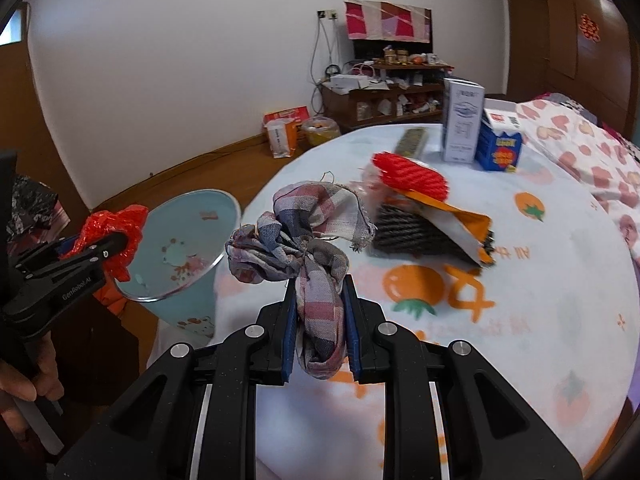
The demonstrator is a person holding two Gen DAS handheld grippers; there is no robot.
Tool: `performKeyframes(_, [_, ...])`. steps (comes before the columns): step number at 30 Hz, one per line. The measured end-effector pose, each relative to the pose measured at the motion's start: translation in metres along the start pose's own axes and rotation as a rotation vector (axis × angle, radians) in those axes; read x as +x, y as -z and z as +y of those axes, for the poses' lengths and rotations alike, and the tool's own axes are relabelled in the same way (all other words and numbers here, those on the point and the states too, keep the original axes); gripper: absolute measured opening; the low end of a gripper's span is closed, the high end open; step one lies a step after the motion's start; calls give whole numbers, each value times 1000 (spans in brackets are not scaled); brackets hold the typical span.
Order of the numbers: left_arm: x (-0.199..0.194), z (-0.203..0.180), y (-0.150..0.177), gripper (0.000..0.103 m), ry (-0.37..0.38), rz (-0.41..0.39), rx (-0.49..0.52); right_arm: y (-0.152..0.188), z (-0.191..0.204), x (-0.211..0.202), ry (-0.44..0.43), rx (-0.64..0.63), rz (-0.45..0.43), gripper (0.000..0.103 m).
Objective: Collect trash
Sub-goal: 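Carry plaid cloth and red bag over the bin and open both tools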
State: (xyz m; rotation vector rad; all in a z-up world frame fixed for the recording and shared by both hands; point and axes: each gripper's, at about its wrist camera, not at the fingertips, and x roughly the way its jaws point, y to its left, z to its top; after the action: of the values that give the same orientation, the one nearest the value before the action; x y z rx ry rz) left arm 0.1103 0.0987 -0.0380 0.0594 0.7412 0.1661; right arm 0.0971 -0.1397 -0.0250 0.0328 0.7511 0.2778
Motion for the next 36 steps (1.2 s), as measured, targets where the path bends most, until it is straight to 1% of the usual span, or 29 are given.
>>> performKeyframes(13, [10, 28, -6, 39, -30, 5, -56, -22, 45, 26, -39, -66, -3, 21])
performKeyframes(22, [20, 50, -13, 39, -51, 4, -92, -36, 68, 43, -53, -90, -1, 21])
performKeyframes(28, [32, 62, -17, 39, -57, 17, -130, -46, 83, 66, -45, -111, 28, 22])
performKeyframes(32, [41, 65, -19, 39, -67, 24, -127, -49, 92, 79, -47, -122, 40, 22])
performKeyframes(36, [53, 65, -18, 39, -62, 48, -131, -53, 97, 97, -56, -118, 72, 22])
